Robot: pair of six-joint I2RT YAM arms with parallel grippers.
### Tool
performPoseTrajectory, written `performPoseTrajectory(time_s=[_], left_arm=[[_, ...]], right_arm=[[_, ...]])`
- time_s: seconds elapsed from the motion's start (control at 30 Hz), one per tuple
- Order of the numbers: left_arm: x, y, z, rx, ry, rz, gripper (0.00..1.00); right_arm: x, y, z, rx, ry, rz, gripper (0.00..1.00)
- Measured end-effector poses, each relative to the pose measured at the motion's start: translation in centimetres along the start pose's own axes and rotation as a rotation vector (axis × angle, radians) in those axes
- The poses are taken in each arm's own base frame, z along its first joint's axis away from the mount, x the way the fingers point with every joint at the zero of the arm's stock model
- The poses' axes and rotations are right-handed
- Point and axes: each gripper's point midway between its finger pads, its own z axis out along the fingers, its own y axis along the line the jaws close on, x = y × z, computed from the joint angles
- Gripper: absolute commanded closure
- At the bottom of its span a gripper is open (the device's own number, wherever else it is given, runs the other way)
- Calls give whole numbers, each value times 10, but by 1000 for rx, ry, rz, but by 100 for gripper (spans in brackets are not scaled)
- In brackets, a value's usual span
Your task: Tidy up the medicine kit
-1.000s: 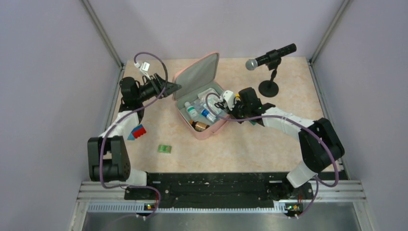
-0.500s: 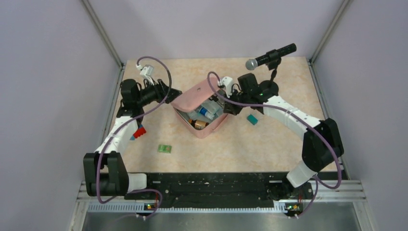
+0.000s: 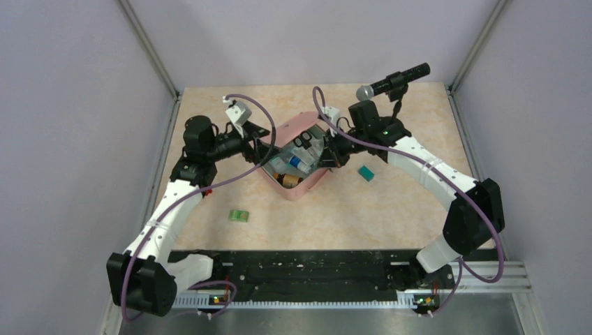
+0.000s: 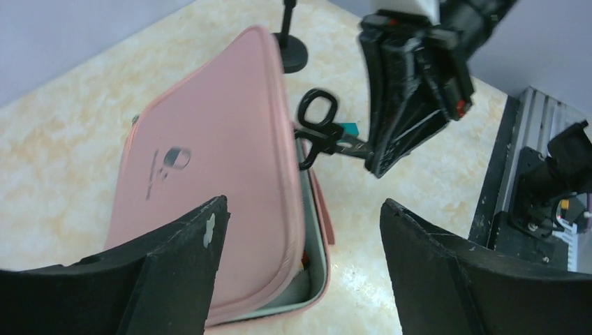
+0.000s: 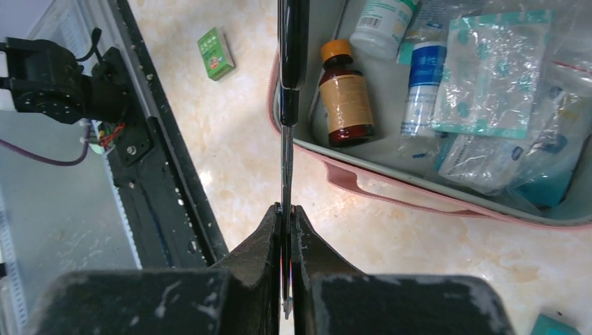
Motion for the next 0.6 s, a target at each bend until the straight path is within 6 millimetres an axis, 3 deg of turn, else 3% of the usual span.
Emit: performPoseTrajectory(time_s=[0.1,0.17,0.4,0.53,0.6], left_arm=[[-10,-17,7,56,-2,93,19],[-6,-21,9,70,19,123,23],[22,-3,20,38,149,261,40],[24,8,26,21,185,333,58],[24,9,29,31,201,359,72]], right_arm=[[2,4,3,-26,6,36,100],[3,6,6,-47,13,65,100],[10,8,14,-107,39,166,100],[5,10,11,-138,21,209,100],[1,14,10,-165,11,231,100]])
